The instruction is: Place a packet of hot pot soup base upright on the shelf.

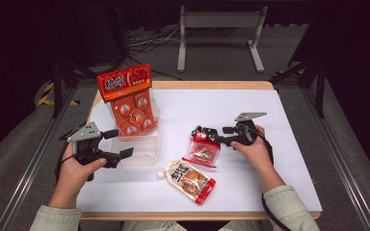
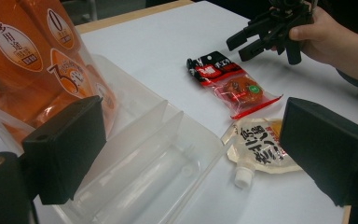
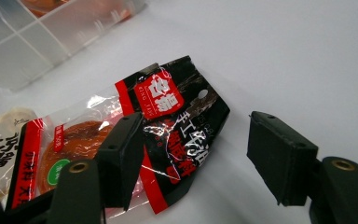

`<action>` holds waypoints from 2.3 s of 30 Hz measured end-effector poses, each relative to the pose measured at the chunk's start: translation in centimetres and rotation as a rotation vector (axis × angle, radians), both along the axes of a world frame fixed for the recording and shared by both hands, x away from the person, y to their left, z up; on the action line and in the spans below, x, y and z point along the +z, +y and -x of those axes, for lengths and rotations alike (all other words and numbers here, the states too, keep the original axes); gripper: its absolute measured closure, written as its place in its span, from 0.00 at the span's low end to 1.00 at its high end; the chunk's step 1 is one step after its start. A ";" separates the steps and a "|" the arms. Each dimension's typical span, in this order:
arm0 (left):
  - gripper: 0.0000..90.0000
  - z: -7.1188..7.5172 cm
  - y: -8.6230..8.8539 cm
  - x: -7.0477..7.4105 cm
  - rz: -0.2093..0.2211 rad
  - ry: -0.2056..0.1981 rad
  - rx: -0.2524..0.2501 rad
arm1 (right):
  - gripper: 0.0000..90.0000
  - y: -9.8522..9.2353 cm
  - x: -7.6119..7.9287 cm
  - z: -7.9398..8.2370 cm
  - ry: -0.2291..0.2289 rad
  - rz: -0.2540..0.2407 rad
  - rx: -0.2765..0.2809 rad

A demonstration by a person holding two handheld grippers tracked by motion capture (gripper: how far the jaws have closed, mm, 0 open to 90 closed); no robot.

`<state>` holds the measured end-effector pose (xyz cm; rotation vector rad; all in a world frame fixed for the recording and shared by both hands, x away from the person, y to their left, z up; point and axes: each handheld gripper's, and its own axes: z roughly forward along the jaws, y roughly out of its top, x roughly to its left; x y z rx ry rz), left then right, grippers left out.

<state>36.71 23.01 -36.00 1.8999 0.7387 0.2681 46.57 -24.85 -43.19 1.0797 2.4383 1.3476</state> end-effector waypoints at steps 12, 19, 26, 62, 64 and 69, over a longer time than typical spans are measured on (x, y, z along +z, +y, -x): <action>0.09 -0.1 -0.7 -0.4 -0.017 0.001 -0.012 | 0.52 1.0 -1.3 -0.5 0.036 0.022 0.011; 0.09 -0.2 -1.2 -0.6 -0.030 0.008 -0.023 | 0.59 1.1 -1.6 -0.6 0.046 0.018 0.008; 0.09 -0.2 -1.4 -0.6 -0.033 0.009 -0.031 | 0.87 1.5 -1.3 -0.3 0.050 0.064 0.030; 0.08 -0.2 -2.5 -0.7 -0.015 -0.003 -0.052 | 1.00 1.7 6.0 3.3 -0.166 0.057 0.100; 0.08 -0.2 -2.5 -0.7 -0.016 -0.007 -0.052 | 1.00 1.7 6.3 3.5 -0.176 0.055 0.104; 0.08 -0.1 -2.7 -0.6 -0.018 -0.010 -0.052 | 1.00 1.8 7.2 4.2 -0.201 0.044 0.117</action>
